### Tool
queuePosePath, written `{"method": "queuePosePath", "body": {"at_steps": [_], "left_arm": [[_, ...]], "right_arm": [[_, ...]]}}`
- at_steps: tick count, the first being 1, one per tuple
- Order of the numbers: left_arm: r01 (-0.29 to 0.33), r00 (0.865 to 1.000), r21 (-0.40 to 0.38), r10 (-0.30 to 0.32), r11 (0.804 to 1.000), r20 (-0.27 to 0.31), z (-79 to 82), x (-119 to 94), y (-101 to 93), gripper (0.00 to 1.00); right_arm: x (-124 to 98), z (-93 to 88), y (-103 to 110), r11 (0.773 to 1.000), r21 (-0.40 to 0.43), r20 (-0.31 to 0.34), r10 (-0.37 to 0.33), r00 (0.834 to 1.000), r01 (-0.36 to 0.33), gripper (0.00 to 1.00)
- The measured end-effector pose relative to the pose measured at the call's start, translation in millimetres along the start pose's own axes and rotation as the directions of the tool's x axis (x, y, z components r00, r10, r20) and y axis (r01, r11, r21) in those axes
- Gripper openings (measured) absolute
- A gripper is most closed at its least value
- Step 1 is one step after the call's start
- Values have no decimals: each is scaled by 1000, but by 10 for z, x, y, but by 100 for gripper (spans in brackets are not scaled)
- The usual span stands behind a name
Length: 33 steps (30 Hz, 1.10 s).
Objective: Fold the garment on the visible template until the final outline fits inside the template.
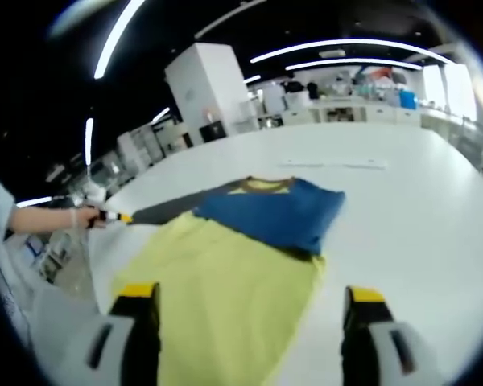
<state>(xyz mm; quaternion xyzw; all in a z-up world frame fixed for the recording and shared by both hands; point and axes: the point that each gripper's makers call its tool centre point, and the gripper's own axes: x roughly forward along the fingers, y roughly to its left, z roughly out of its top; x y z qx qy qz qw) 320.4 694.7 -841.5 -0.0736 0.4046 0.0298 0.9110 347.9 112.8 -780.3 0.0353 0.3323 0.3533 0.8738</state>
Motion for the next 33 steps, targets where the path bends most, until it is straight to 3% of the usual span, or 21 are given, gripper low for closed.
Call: {"method": "queuePosePath", "body": {"at_steps": [6, 11, 19, 25, 33], "left_arm": [[-46, 999, 42, 47, 998, -14, -8, -5, 81, 9], [-30, 999, 30, 30, 999, -20, -6, -1, 35, 0], [-41, 999, 15, 41, 999, -7, 34, -77, 17, 0], [-5, 999, -16, 6, 1000, 52, 220, -195, -108, 0], [103, 987, 8, -104, 995, 125, 685, -291, -548, 0]], "right_arm": [[-54, -21, -13, 1000, 6, 3, -9, 1000, 9, 95], [-89, -22, -26, 1000, 5, 4, -19, 1000, 19, 94], [-137, -42, -88, 999, 12, 7, -29, 1000, 29, 94], [-137, -68, -96, 1000, 21, 10, -20, 1000, 20, 94], [-143, -55, -75, 999, 33, 33, -6, 999, 5, 94]]}}
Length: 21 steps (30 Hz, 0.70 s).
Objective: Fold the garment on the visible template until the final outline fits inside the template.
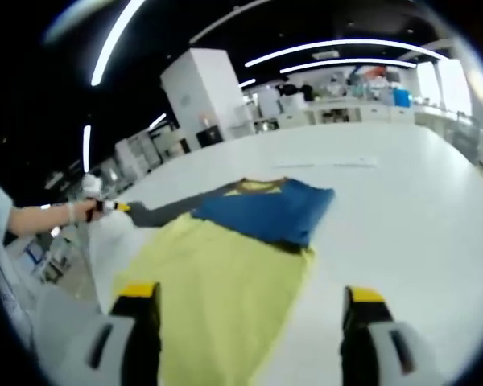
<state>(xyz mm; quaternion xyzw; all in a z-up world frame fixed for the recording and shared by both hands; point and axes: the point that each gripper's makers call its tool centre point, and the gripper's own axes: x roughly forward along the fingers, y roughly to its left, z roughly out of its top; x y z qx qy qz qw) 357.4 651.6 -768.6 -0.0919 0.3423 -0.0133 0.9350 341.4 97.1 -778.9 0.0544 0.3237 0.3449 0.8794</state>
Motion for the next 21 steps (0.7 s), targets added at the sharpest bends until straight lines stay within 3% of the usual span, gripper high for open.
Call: {"method": "queuePosePath", "body": {"at_steps": [7, 12, 17, 21], "left_arm": [[88, 995, 44, -90, 995, 43, 341, 133, -466, 0], [169, 982, 60, -173, 984, 75, 508, 234, -1003, 0], [234, 968, 91, -240, 968, 71, 516, 298, -1579, 0], [279, 956, 93, -286, 956, 64, 565, 444, -1837, 0]], "right_arm": [[-67, 1, -45, 1000, 13, 21, -1, 1000, 1, 94], [-118, -33, -67, 1000, 22, 24, -6, 1000, 5, 93], [-168, -52, -85, 1000, 25, 27, -10, 1000, 9, 93], [-191, -82, -99, 999, 37, 30, -13, 999, 12, 93]]}}
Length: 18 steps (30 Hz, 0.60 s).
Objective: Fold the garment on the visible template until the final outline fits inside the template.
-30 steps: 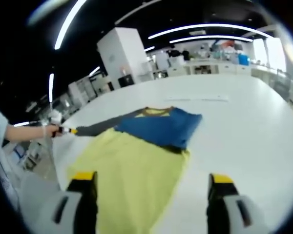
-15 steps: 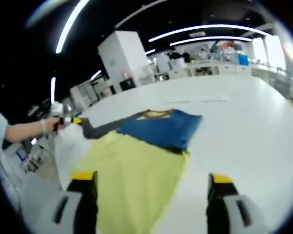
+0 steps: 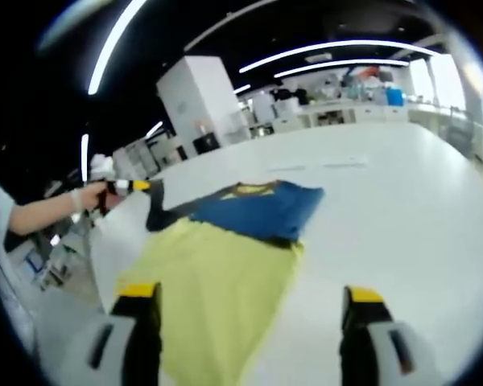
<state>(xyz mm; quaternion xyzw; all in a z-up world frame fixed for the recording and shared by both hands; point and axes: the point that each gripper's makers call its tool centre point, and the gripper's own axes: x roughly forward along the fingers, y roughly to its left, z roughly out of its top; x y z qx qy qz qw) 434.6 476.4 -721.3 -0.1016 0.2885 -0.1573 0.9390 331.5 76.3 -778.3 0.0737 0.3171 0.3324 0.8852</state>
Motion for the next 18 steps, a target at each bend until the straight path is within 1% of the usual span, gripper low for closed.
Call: {"method": "queuePosePath", "body": {"at_steps": [1, 4, 7, 9, 10, 13, 14, 15, 16, 17, 18], "left_arm": [[6, 1000, 2, -6, 1000, -1, 4, 38, -51, 0], [40, 999, 14, -40, 999, -8, 12, 137, -306, 0], [59, 998, 14, -59, 998, -4, 63, 191, -349, 0], [75, 997, 15, -75, 997, -1, 111, 261, -447, 0], [85, 996, 11, -85, 996, 0, 139, 293, -462, 0], [116, 993, 28, -116, 993, 1, 231, 415, -600, 0], [122, 993, 28, -122, 992, 1, 263, 455, -604, 0], [138, 990, 29, -138, 990, 4, 299, 499, -674, 0], [146, 989, 33, -146, 989, 4, 371, 597, -572, 0], [160, 987, 38, -160, 986, 4, 375, 631, -675, 0], [164, 986, 41, -164, 986, 4, 376, 641, -710, 0]], "right_arm": [[-4, -4, -9, 1000, 0, 1, -2, 1000, 2, 93], [-20, -8, -18, 1000, 10, 7, -1, 1000, 1, 93], [-43, -24, -23, 1000, 14, 10, -6, 1000, 6, 93], [-52, -32, -35, 1000, 23, 13, -8, 1000, 8, 93], [-56, -33, -42, 1000, 26, 15, -10, 1000, 10, 93], [-64, -31, -68, 999, 33, 19, -17, 1000, 17, 93], [-68, -29, -71, 999, 36, 21, -18, 1000, 17, 93], [-72, -29, -72, 999, 37, 22, -19, 1000, 18, 93], [-74, -31, -75, 999, 37, 21, -21, 1000, 20, 93], [-74, -39, -83, 999, 36, 19, -22, 1000, 21, 93], [-78, -42, -87, 999, 37, 20, -23, 1000, 23, 93]]}}
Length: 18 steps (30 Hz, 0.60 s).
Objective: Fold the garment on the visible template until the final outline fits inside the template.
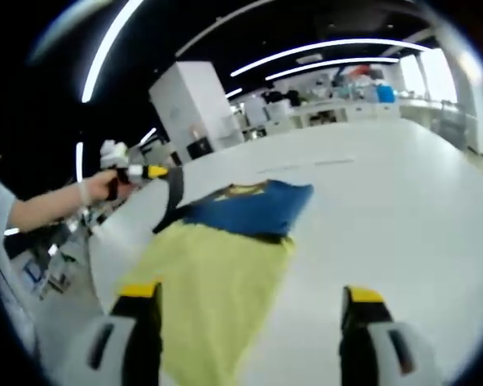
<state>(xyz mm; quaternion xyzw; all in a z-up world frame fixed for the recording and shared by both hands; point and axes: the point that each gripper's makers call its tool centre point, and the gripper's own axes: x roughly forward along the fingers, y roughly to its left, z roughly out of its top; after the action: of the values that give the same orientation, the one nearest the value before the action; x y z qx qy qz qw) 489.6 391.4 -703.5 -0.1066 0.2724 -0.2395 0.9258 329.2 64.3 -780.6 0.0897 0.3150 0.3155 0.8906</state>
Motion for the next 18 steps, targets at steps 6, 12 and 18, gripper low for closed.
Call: {"method": "queuePosePath", "body": {"at_steps": [6, 12, 18], "left_arm": [[50, 999, 45, -49, 998, -23, 44, 290, -311, 0], [92, 995, 56, -89, 994, -42, 52, 468, -528, 0], [133, 991, 65, -131, 989, -40, 140, 677, -749, 0]], "right_arm": [[-35, -25, -44, 1000, 16, 5, -8, 1000, 8, 93], [-72, -76, -85, 999, 36, 7, -18, 1000, 18, 92], [-80, -115, -93, 999, 46, 8, -23, 1000, 22, 92]]}}
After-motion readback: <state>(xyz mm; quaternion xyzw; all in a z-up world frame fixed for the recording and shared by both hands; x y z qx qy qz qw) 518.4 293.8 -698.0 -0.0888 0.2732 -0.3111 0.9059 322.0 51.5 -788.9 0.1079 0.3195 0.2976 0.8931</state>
